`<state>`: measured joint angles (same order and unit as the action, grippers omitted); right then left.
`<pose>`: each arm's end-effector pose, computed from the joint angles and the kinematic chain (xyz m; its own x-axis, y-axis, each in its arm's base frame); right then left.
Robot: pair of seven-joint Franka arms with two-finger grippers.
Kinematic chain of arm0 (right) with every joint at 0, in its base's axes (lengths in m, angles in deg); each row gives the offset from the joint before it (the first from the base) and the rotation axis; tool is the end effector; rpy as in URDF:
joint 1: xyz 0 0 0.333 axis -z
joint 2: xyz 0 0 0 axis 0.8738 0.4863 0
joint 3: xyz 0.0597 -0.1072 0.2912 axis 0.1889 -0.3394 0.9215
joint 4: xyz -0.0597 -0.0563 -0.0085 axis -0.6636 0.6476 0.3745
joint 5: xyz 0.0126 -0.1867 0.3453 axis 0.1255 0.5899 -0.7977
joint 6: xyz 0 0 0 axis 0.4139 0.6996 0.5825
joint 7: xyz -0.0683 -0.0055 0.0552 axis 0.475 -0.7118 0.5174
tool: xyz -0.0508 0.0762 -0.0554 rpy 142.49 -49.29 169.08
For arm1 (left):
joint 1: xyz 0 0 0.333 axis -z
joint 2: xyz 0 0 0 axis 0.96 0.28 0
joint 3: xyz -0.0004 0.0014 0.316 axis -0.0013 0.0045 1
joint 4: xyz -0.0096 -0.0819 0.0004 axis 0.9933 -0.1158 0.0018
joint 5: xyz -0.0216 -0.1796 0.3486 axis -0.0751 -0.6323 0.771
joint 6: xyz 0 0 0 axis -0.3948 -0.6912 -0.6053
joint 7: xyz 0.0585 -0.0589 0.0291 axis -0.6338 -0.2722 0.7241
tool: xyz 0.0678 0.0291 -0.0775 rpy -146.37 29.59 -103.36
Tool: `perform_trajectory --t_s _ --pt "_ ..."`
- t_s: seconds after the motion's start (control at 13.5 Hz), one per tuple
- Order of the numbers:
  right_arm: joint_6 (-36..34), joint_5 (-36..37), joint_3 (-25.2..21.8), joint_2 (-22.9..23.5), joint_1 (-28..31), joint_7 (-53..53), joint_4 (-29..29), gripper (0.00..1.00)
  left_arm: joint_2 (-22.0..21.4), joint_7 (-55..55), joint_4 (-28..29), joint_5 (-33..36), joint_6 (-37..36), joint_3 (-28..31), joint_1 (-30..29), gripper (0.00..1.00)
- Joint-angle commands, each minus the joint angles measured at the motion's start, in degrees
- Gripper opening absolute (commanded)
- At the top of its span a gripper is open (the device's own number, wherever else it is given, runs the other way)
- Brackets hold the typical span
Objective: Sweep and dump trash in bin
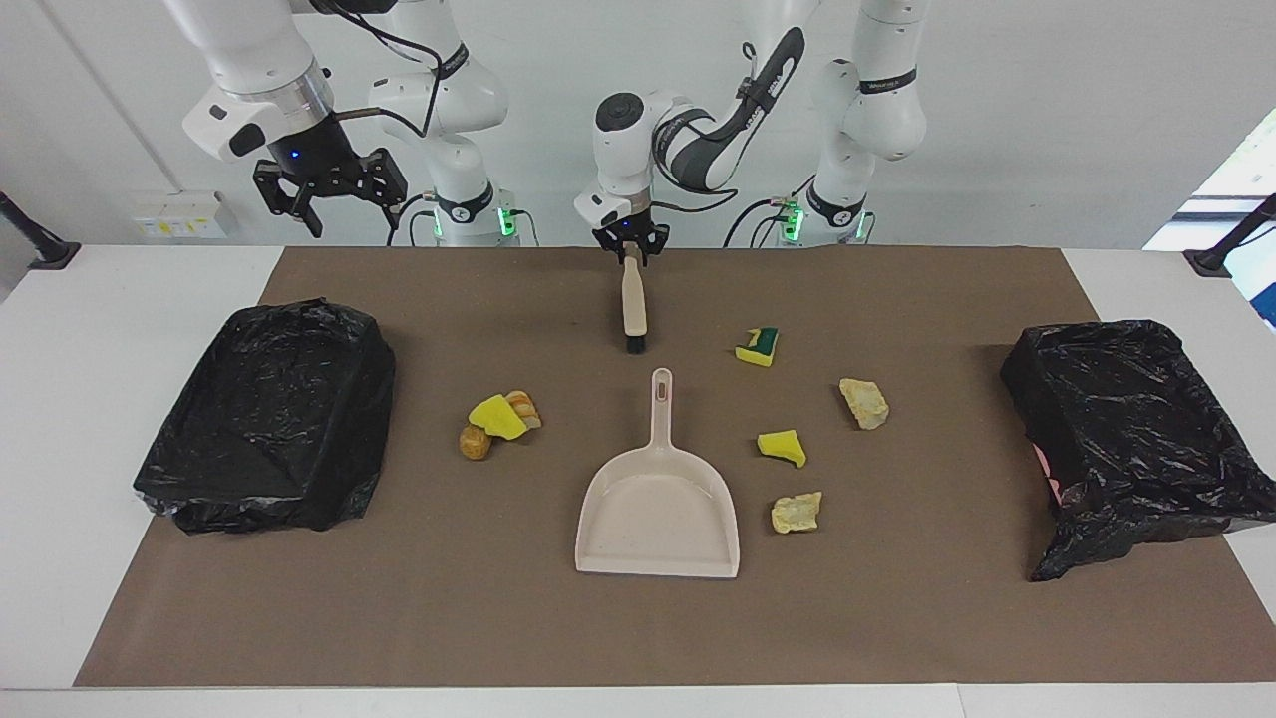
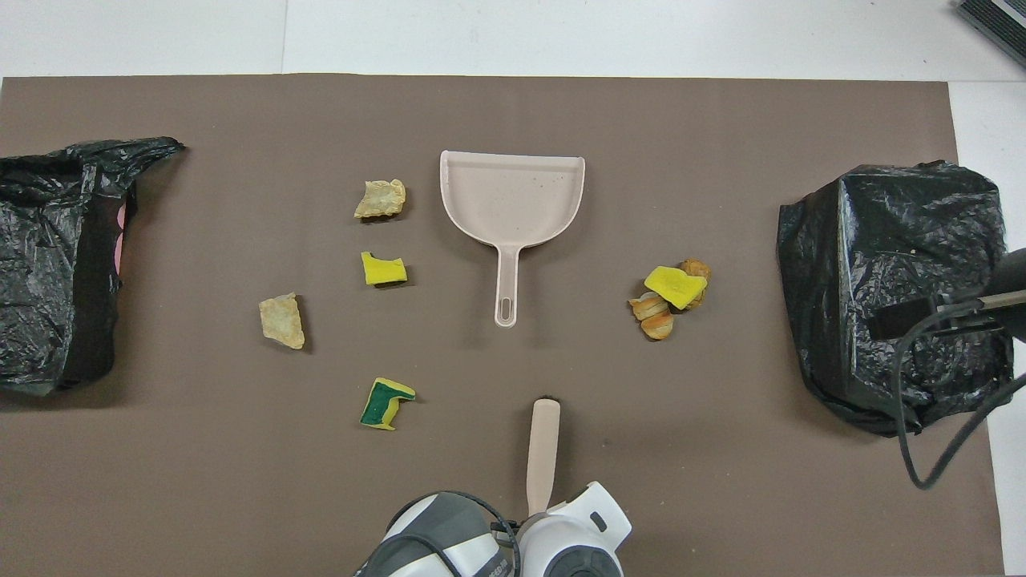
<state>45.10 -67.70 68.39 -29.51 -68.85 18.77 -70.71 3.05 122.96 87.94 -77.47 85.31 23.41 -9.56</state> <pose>0.5073 0.0137 0.6370 0.9934 0.0944 -0.0659 0.0922 -0.9951 -0.0353 0.2266 -0.4670 0.3421 0.9717 -0.1973 -0.1302 -0.2032 -0.9785 -0.0341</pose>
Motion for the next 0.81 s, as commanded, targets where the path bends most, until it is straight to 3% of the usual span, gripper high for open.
perform_trajectory --t_s 0.0,0.37,0.59,0.74 --pt "3.0 -0.6 0.1 -0.5 0.1 0.4 -1.7 1.00 -5.6 -2.0 0.3 -0.7 -6.3 0.4 -4.0 0.00" --pt "8.6 -0.8 1.4 2.5 -2.0 -1.8 -0.6 1.00 -9.5 -5.7 0.1 0.0 -15.1 0.8 -16.1 0.00" --pt "8.9 -1.1 1.4 9.7 -7.1 -9.3 5.0 1.00 -9.3 -6.4 0.1 2.3 -16.4 0.8 -23.8 0.00" --pt "13.5 -3.6 1.6 14.3 -8.6 -13.8 6.0 1.00 -8.7 -6.3 0.1 3.9 -16.3 0.8 -29.8 0.00"
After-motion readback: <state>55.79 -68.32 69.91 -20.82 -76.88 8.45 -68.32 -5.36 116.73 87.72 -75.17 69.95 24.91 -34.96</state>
